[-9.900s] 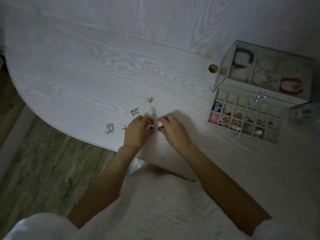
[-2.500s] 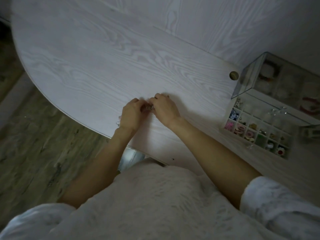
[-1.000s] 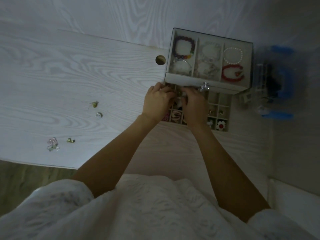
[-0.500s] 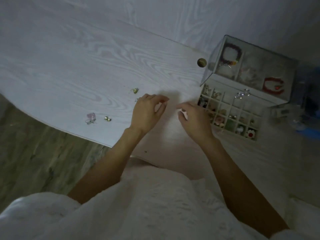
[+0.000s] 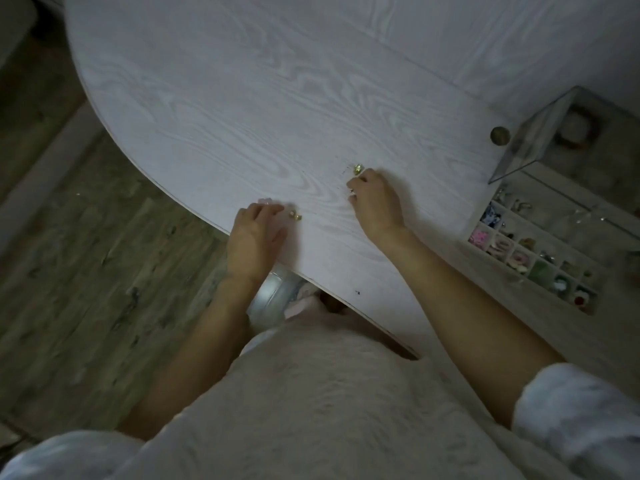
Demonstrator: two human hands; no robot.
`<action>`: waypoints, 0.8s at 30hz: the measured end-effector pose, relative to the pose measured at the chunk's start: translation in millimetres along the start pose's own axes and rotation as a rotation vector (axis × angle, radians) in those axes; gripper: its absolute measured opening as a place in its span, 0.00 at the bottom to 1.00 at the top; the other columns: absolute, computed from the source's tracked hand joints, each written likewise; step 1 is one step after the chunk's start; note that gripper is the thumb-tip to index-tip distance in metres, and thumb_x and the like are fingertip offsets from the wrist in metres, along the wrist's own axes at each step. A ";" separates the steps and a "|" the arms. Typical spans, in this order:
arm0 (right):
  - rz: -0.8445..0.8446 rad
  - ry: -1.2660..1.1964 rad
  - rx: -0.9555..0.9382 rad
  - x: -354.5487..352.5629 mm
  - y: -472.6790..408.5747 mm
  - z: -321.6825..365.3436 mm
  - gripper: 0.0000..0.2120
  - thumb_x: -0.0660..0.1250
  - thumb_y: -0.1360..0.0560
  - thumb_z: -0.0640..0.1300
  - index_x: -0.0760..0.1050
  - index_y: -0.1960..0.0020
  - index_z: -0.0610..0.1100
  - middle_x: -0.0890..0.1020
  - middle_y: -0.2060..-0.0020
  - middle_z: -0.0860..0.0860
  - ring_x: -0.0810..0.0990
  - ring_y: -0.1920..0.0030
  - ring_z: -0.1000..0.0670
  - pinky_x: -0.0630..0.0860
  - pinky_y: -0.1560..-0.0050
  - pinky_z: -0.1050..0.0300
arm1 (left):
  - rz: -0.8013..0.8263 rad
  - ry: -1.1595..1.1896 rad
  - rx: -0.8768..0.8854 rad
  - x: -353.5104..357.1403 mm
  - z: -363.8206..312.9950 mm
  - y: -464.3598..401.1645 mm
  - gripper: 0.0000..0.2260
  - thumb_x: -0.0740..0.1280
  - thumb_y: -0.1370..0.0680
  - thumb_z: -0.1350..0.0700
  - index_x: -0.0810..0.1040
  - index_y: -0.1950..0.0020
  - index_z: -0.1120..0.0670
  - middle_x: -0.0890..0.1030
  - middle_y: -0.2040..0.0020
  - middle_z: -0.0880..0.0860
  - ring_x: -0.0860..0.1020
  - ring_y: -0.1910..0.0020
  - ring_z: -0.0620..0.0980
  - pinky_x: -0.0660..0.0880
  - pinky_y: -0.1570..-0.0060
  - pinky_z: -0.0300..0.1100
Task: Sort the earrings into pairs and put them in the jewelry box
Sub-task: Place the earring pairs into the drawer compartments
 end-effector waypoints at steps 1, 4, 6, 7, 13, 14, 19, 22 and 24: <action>-0.003 0.018 0.000 1.6 -0.5 1.8 0.09 0.60 0.23 0.32 0.76 0.46 0.36 0.77 0.46 0.40 0.76 0.49 0.43 0.76 0.50 0.50 | 0.020 -0.008 0.066 1.7 -1.6 -2.2 0.15 0.69 0.28 0.62 0.77 0.42 0.59 0.78 0.46 0.60 0.76 0.50 0.60 0.75 0.51 0.50; -0.008 0.017 0.009 1.4 4.4 4.0 0.07 0.62 0.24 0.32 0.77 0.50 0.37 0.78 0.51 0.40 0.77 0.53 0.43 0.75 0.57 0.53 | 0.078 -0.039 0.205 3.1 -10.1 -16.5 0.14 0.69 0.29 0.65 0.78 0.43 0.60 0.79 0.49 0.61 0.77 0.53 0.61 0.75 0.58 0.49; -0.009 -0.016 0.036 -2.0 7.0 2.6 0.05 0.63 0.24 0.35 0.76 0.49 0.38 0.78 0.51 0.40 0.77 0.53 0.42 0.75 0.56 0.52 | 0.138 -0.054 0.243 4.4 -14.2 -26.1 0.11 0.68 0.28 0.65 0.79 0.46 0.60 0.79 0.51 0.61 0.77 0.55 0.60 0.75 0.57 0.50; -0.005 -0.034 0.055 -3.0 7.8 2.7 0.05 0.64 0.24 0.37 0.75 0.48 0.38 0.78 0.50 0.40 0.77 0.52 0.42 0.75 0.54 0.50 | 0.168 -0.060 0.265 5.4 -14.8 -29.6 0.08 0.67 0.27 0.65 0.80 0.49 0.60 0.79 0.53 0.60 0.77 0.57 0.60 0.76 0.56 0.51; -0.011 -0.127 0.109 -2.7 14.8 3.1 0.02 0.65 0.25 0.36 0.74 0.52 0.39 0.77 0.53 0.42 0.77 0.55 0.45 0.74 0.56 0.55 | 0.281 -0.084 0.361 7.8 -17.3 -44.9 0.06 0.67 0.26 0.65 0.82 0.53 0.60 0.81 0.56 0.59 0.79 0.60 0.59 0.74 0.59 0.47; -0.029 -0.155 0.114 -1.9 17.8 2.3 0.02 0.65 0.25 0.35 0.74 0.53 0.39 0.77 0.54 0.42 0.77 0.57 0.46 0.74 0.58 0.56 | 0.294 -0.087 0.371 8.3 -17.7 -46.2 0.06 0.67 0.27 0.65 0.82 0.53 0.60 0.81 0.56 0.59 0.79 0.60 0.59 0.74 0.59 0.47; -0.092 -0.224 0.151 0.5 32.7 -1.2 0.03 0.65 0.26 0.32 0.74 0.55 0.38 0.77 0.56 0.43 0.75 0.60 0.47 0.76 0.59 0.54 | 0.358 -0.108 0.419 15.1 -23.4 -51.1 0.05 0.66 0.26 0.63 0.81 0.54 0.58 0.79 0.56 0.58 0.79 0.61 0.58 0.75 0.61 0.46; -0.118 -0.221 0.151 2.9 40.9 -5.2 0.02 0.65 0.26 0.33 0.74 0.54 0.38 0.78 0.57 0.43 0.76 0.59 0.47 0.74 0.61 0.56 | 0.428 -0.125 0.406 20.3 -31.5 -58.4 0.06 0.64 0.25 0.65 0.79 0.52 0.61 0.78 0.53 0.60 0.77 0.56 0.59 0.69 0.59 0.44; -0.154 -0.245 0.162 3.2 50.3 -8.5 0.02 0.65 0.26 0.34 0.74 0.55 0.39 0.79 0.59 0.43 0.76 0.60 0.47 0.75 0.61 0.54 | 0.495 -0.176 0.399 23.8 -35.9 -60.7 0.07 0.62 0.24 0.65 0.78 0.49 0.63 0.77 0.50 0.62 0.75 0.53 0.59 0.68 0.56 0.44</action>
Point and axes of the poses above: each hand's wrist, its own y-axis away from the middle knuckle, its own x-axis out of the palm, z = x × y, the point moved 4 cm from there along -y, towards the middle knuckle
